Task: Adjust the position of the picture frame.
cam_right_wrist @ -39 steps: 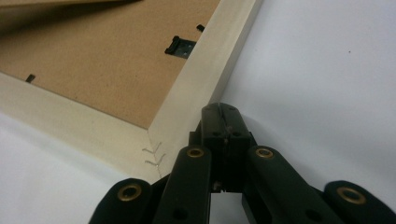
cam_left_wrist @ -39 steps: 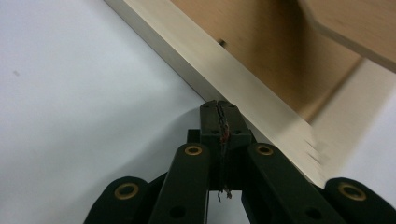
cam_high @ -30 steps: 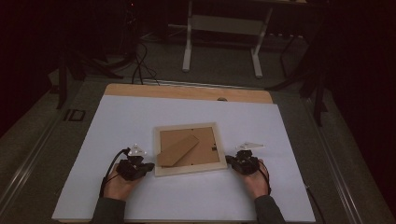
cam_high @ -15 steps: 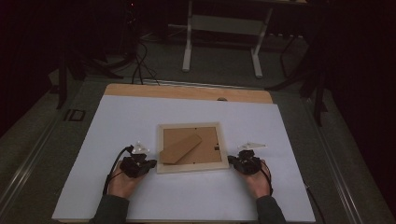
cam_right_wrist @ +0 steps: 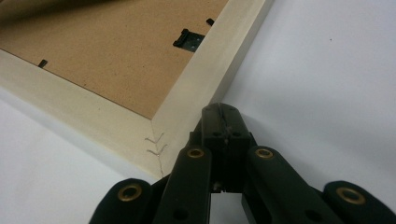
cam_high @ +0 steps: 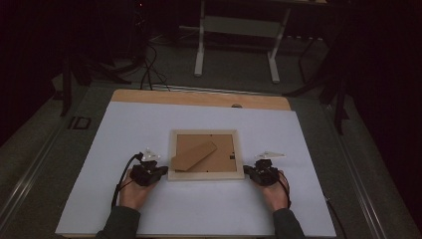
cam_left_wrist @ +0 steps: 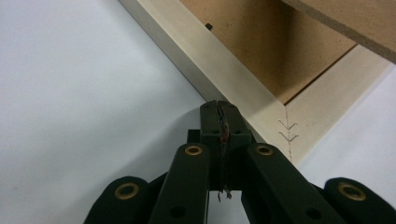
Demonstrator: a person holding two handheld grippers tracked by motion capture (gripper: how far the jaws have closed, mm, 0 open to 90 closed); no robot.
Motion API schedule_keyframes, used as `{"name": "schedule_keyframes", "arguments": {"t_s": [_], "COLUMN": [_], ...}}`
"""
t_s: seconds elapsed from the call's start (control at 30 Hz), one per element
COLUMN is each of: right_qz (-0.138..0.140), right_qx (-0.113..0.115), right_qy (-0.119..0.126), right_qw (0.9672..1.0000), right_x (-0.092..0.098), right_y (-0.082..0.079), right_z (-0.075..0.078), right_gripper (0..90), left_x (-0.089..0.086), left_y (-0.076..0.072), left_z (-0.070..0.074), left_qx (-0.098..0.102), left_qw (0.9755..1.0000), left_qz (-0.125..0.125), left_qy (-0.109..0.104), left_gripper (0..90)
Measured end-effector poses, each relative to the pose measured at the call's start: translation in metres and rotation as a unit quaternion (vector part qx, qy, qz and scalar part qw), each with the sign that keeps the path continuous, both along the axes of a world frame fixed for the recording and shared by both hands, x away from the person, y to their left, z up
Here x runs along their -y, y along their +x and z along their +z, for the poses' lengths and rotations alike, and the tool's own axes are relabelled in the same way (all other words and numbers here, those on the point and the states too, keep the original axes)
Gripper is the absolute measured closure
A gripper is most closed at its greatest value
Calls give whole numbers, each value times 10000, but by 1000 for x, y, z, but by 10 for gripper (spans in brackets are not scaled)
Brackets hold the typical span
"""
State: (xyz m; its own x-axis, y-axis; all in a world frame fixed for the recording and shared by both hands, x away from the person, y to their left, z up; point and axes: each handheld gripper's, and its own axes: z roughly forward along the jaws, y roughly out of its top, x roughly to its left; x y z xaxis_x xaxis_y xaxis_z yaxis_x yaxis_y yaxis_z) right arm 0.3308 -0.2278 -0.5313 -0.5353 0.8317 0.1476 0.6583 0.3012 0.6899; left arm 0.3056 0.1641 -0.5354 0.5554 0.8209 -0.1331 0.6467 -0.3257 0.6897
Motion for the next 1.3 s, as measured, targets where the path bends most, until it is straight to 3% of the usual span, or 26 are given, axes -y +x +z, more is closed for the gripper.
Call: {"name": "schedule_keyframes", "arguments": {"t_s": [0.37,0.97,1.13,1.3], "right_qz": [-4,15,19,164], "right_qx": [35,72,58,59], "right_qy": [11,49,88,174], "right_qw": [10000,10000,9999,9997], "right_x": [-6,-13,-13,-10], "right_y": [0,5,6,9], "right_z": [-1,-2,-2,-3], "right_gripper": [900,900,900,895], "left_x": [-2,-6,-6,-4], "left_y": [4,6,5,4], "left_z": [-2,-1,-1,-1], "left_qx": [116,149,190,356], "left_qw": [9995,9987,9987,9978], "left_qz": [299,483,450,423], "left_qy": [-2,51,127,358], "left_gripper": [900,900,900,874]}}
